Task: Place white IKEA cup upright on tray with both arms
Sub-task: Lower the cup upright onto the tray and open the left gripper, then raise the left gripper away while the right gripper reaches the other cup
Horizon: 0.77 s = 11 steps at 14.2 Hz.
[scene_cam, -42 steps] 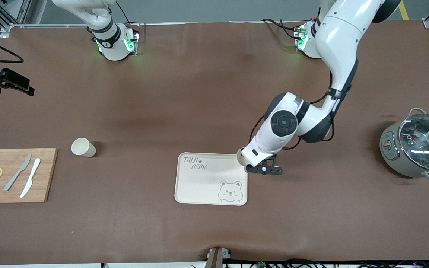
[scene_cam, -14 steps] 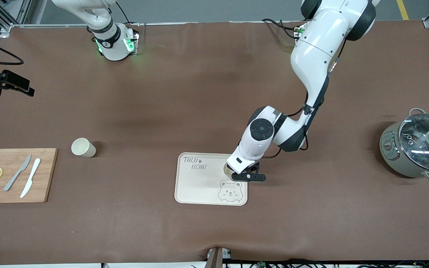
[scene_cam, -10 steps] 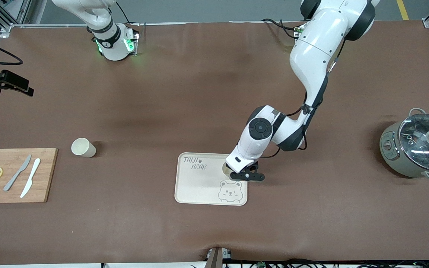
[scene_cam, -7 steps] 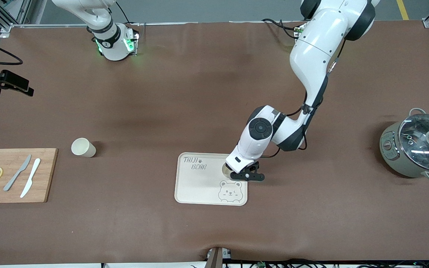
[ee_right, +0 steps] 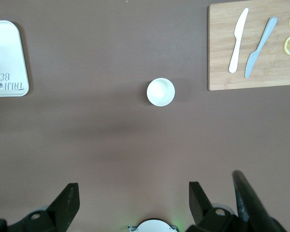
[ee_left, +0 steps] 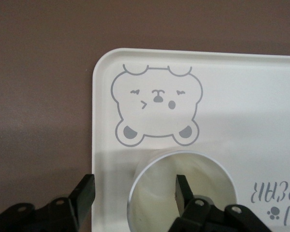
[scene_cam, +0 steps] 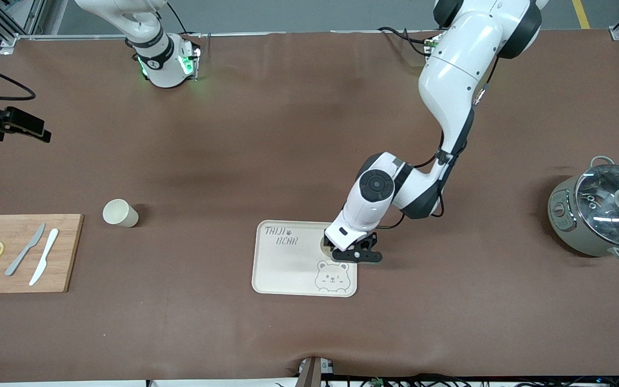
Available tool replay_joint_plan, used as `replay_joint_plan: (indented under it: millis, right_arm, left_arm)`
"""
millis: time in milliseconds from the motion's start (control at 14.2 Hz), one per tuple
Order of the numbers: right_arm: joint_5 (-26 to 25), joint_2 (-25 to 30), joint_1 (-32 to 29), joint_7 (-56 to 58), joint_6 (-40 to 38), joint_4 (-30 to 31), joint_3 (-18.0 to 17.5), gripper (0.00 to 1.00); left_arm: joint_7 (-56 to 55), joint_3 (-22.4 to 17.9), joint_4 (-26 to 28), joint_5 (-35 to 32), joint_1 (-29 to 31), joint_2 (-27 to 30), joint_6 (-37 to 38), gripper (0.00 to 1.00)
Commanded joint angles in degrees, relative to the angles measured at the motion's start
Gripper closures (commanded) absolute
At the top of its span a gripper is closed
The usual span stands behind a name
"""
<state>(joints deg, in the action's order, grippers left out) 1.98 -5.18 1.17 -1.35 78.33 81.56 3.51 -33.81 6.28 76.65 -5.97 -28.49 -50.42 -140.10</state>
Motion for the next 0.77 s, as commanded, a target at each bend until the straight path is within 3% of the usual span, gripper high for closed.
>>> replay_joint_plan:
  millis: [0, 70, 141, 493, 704]
  right_arm:
    - [-0.57, -3.16, -0.73, 0.74, 0.06, -0.97, -0.26, 0.0]
    - [-1.18, -4.39, -0.73, 0.74, 0.07, -0.97, -0.17, 0.0]
    - [-1.54, -5.79, -1.25, 0.74, 0.24, -0.88, -0.17, 0.0]
    - [-1.36, -12.12, -1.87, 0.82, 5.76, -0.18, -0.26, 0.0]
    - [-1.54, -13.27, -3.01, 0.82, 12.69, 4.46, -0.26, 0.0]
  left_arm:
    - [-0.64, -0.74, -0.28, -1.41, -0.25, 1.9, 3.94, 0.17]
    - [-0.64, -0.74, -0.28, -1.41, -0.16, 2.69, 5.61, 0.04]
    - [-0.64, -0.74, -0.28, -1.41, -0.16, 3.39, 6.85, 0.0]
    - [-0.46, -0.39, -0.28, -1.15, 0.28, 7.61, 13.61, 0.0]
    - [0.41, -0.39, -0.02, -0.8, 1.5, 11.56, 17.13, 0.0]
